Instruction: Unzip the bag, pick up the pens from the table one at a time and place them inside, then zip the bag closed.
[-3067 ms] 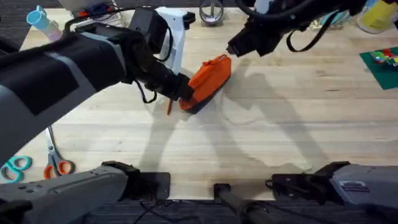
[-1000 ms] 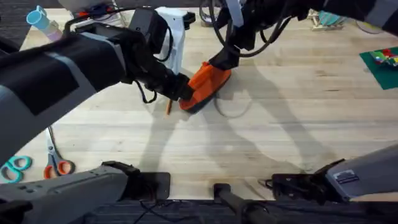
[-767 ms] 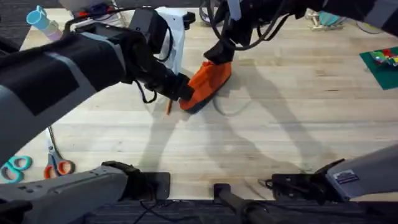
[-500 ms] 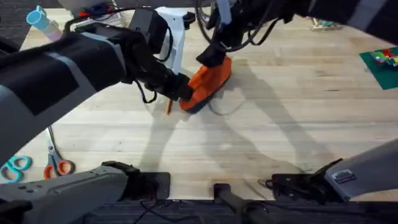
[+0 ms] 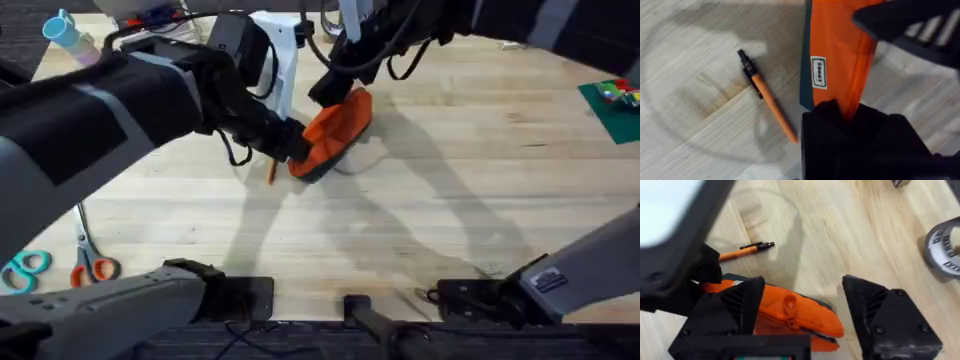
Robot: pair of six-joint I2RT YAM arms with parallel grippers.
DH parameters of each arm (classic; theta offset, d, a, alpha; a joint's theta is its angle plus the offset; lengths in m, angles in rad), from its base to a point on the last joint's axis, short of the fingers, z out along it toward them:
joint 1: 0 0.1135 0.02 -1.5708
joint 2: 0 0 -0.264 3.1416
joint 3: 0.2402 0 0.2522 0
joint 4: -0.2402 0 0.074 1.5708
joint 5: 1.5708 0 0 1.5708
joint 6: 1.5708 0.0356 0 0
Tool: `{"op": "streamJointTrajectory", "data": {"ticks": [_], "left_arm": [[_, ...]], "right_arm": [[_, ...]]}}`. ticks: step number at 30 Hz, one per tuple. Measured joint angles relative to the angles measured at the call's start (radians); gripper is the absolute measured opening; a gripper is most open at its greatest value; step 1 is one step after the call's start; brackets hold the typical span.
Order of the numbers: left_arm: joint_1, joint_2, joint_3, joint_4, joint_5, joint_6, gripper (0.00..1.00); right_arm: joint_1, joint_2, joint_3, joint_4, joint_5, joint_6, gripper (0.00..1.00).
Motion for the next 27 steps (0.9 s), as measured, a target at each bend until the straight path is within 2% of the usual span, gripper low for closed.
{"op": "streamJointTrajectory", "data": {"ticks": [11,16,22,27], "left_arm": [[0.0,0.0,0.0,0.0,0.0,0.0,0.042],[0.0,0.0,0.0,0.0,0.0,0.0,0.042],[0.0,0.0,0.0,0.0,0.0,0.0,0.042],[0.0,0.0,0.0,0.0,0.0,0.0,0.042]], "right_arm": [[0.0,0.037,0.0,-0.047,0.052,0.051,0.847],[0.0,0.037,0.0,-0.077,0.06,0.055,0.782],[0.0,0.037,0.0,-0.096,0.061,0.055,0.763],[0.0,0.038,0.0,-0.125,0.061,0.055,0.706]]}}
